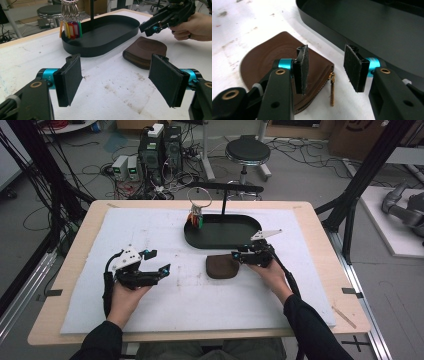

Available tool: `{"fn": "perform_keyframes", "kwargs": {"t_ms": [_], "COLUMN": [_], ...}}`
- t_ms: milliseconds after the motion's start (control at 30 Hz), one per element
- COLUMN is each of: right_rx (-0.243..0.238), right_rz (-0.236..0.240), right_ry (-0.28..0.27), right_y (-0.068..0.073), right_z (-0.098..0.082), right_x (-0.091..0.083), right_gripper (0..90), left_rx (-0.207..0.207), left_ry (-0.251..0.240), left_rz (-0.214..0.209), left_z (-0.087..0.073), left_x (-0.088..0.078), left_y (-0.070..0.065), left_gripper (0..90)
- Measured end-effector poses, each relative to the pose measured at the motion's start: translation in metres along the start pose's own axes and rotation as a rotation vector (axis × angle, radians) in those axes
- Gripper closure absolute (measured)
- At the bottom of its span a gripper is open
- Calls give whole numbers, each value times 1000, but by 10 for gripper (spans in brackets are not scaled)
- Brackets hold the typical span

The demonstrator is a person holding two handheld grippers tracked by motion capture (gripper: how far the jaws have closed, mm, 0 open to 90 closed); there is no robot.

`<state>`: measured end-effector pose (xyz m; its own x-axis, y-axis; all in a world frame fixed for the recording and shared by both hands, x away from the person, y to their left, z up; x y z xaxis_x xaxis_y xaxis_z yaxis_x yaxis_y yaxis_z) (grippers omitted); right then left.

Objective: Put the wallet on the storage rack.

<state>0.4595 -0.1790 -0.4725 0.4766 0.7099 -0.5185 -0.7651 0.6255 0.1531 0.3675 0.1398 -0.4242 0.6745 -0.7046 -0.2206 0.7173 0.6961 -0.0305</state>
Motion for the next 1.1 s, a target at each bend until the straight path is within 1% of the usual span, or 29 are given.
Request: {"fn": "perform_keyframes", "kwargs": {"t_ms": [67,133,167,300,433,500,567,600,633,733,800,900,933,967,1000,1033,1067,1100], "right_rx": [14,18,30,74,92,94,79,72,72,33,2,-25,-26,-39,-37,-53,-59,-72], "right_rz": [8,23,32,85,88,84,73,67,64,54,53,63,64,69,75,81,83,89], "right_ry": [14,40,53,67,67,68,64,65,70,66,57,47,44,36,30,15,7,-7], "right_y": [-2,-4,-3,-3,-3,-3,-4,-4,-3,-1,3,9,12,14,16,18,20,21], "right_z": [-1,-3,-4,-4,-5,-5,-4,-4,-4,-2,0,3,4,6,7,9,10,12], "right_x": [3,7,9,11,11,11,10,9,8,6,4,2,1,0,-2,-3,-6,-8], "right_gripper": [562,562,564,659,672,700,742,778,793,895,900,900,900,900,900,900,900,900], "left_rx": [0,-1,-1,2,1,4,3,7,3,5,5,1,2,-1,-3,-6,-13,-23], "left_ry": [-1,3,6,4,8,9,9,10,8,11,13,16,21,21,22,20,17,17], "left_rz": [-1,-1,1,0,-1,-2,-5,-6,-6,-9,-13,-25,-27,-32,-36,-40,-49,-66], "left_z": [0,-1,-1,-1,-1,-1,-1,-1,-1,0,0,0,0,0,0,1,1,2], "left_x": [0,0,0,0,1,1,2,2,3,6,8,12,13,15,17,18,20,23], "left_y": [0,0,0,0,-1,-1,-2,-2,-2,-2,-3,-4,-5,-6,-6,-7,-7,-8], "left_gripper": [262,263,263,263,264,263,264,264,263,264,264,264,264,263,264,264,264,264]}}
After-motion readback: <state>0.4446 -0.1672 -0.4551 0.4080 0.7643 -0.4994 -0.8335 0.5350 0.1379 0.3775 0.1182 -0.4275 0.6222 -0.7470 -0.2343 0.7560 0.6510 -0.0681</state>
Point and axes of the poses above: each handheld gripper's, and its own axes: x roughly forward along the jaws, z roughly out of its top, y roughly to its left, the point moved 7 cm from there along x, roughly forward along the jaws, and after that the axes turned 5 degrees about -y, right-handed, at the moved point
